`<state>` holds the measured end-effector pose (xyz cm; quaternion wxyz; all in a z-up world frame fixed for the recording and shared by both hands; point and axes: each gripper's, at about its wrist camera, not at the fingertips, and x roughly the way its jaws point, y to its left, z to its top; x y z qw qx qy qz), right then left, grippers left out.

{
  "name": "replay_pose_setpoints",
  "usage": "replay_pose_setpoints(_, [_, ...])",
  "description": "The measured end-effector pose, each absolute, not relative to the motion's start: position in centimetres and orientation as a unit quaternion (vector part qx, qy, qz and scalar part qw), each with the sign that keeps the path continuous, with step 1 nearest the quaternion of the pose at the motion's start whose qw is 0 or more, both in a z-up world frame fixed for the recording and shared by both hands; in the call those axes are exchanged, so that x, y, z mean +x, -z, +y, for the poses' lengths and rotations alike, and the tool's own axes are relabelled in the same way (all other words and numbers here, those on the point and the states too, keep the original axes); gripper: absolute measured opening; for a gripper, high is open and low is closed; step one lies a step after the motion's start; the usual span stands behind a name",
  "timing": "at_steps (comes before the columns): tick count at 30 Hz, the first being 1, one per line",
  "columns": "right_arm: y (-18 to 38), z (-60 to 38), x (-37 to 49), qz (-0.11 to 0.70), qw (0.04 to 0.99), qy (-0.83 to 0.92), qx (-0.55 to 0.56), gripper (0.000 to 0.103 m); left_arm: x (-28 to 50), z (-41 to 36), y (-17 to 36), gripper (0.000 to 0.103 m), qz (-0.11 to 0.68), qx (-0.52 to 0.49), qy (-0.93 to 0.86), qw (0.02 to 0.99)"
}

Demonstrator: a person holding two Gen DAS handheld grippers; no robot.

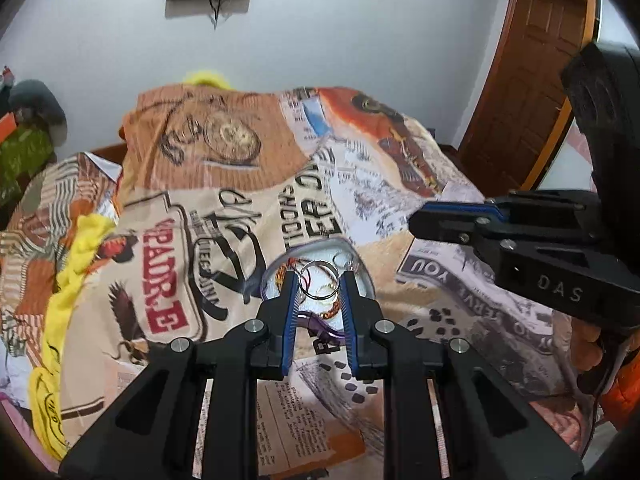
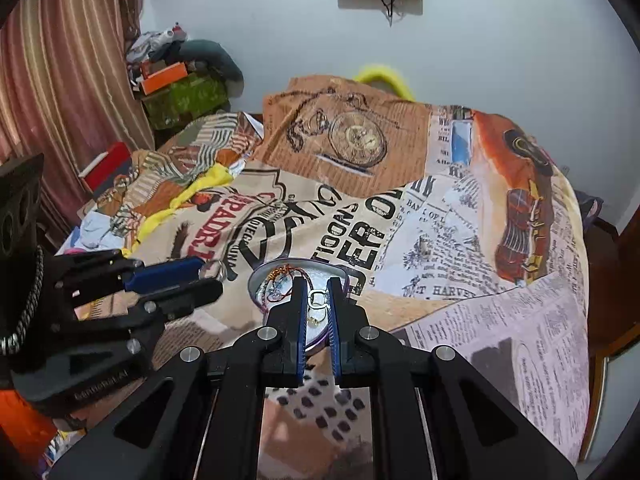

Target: Organize jewelry

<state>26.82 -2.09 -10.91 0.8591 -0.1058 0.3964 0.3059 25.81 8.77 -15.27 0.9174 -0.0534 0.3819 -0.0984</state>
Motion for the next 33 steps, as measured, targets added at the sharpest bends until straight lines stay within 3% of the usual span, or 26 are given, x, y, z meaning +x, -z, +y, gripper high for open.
replay_pose_setpoints(14, [15.3, 0.1, 31.4, 0.484, 0.808, -0.324, -0.087, 0.009, 29.8, 8.5, 19.5, 0.019, 0.424, -0.066, 0.122, 0.895])
replay_pose_setpoints(33, [17.0, 0.9, 32.5, 0.522, 0.784, -0.326, -0.085, 0.011, 30.2, 8.8, 19.3, 0.02, 0.43, -0.061, 0.105, 0.895])
